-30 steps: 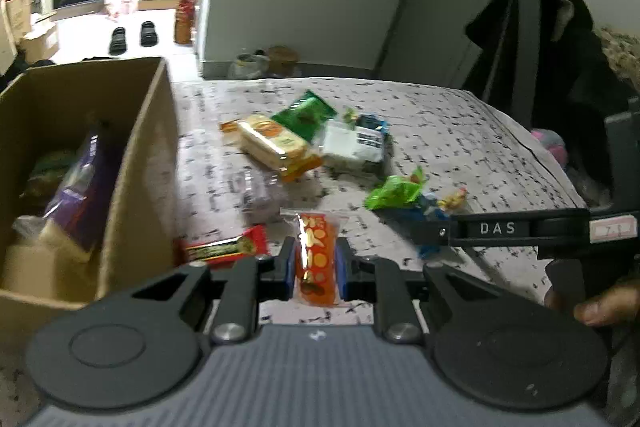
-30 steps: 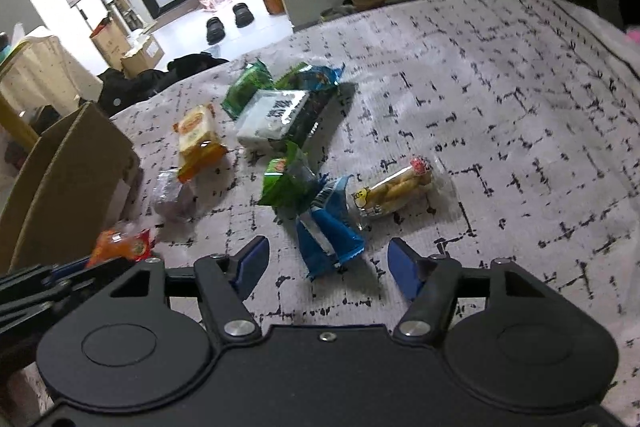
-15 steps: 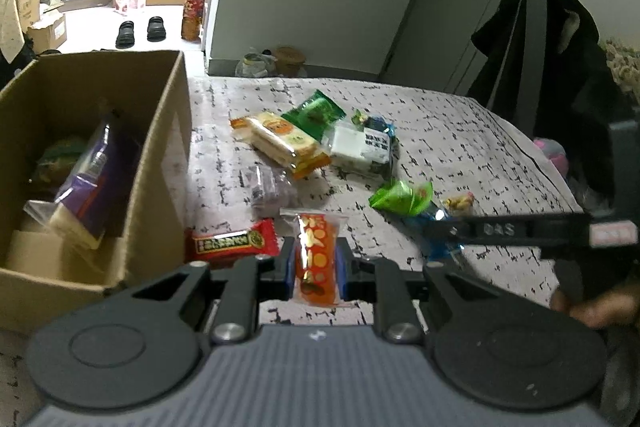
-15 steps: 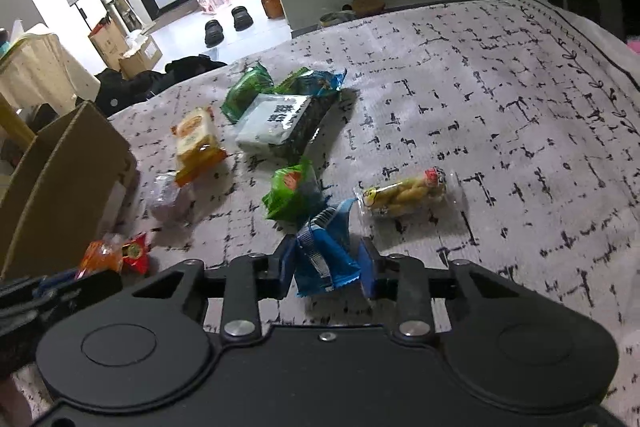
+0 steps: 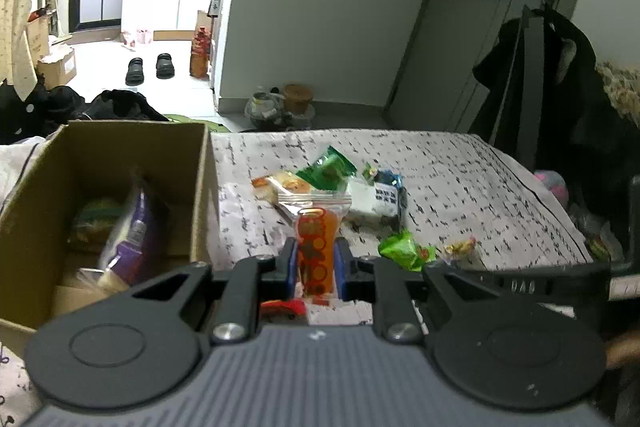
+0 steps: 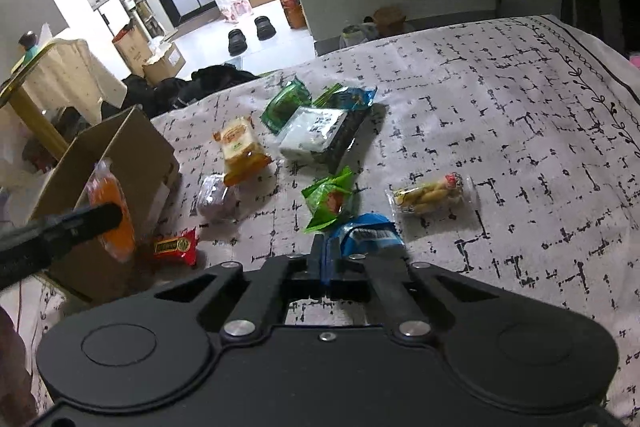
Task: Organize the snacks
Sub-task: 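Carry the orange packet with the left gripper over the cardboard box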
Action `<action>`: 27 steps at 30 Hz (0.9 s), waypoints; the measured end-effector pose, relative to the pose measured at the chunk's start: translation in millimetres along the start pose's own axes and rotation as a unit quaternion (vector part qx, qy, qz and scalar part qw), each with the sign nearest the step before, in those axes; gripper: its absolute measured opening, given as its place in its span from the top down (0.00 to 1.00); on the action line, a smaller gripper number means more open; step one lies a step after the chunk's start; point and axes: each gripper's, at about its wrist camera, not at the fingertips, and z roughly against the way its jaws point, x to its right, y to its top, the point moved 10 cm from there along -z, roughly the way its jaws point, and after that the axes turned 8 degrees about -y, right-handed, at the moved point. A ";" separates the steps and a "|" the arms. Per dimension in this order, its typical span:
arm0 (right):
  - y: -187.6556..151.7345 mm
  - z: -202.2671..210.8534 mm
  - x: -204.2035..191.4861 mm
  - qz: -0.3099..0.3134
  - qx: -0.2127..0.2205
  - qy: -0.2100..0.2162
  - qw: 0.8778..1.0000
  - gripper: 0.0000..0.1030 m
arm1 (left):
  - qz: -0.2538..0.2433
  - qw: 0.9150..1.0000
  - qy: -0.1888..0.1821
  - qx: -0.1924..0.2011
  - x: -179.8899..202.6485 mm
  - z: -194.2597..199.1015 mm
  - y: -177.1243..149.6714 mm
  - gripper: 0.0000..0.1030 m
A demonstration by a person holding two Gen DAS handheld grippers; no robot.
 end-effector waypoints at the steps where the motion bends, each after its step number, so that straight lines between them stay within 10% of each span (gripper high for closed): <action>1: -0.8 -3.3 2.0 0.000 -0.007 -0.011 1.000 0.97 | 0.002 1.000 -0.001 0.001 -1.1 0.6 1.5 0.83; 2: -1.2 -5.9 5.1 -0.006 -0.013 -0.020 1.000 0.95 | 0.004 1.000 -0.002 0.001 -1.4 0.8 2.3 0.83; 4: -2.2 -11.7 9.3 -0.017 -0.026 -0.028 0.999 0.55 | 0.003 1.000 -0.002 0.001 -0.9 0.4 3.1 0.83; 7: -1.0 -13.3 9.9 -0.012 -0.002 -0.034 0.999 0.21 | 0.002 1.000 -0.002 -0.001 0.1 -2.9 2.1 0.83; 18: -1.7 -52.9 2.7 0.026 -0.025 -0.052 0.998 0.21 | 0.001 1.000 -0.007 -0.010 4.2 -16.0 -2.1 0.83; 27: -3.4 -45.6 3.9 0.071 -0.010 -0.041 0.997 0.68 | 0.008 1.000 -0.014 -0.019 6.5 -20.6 -6.4 0.83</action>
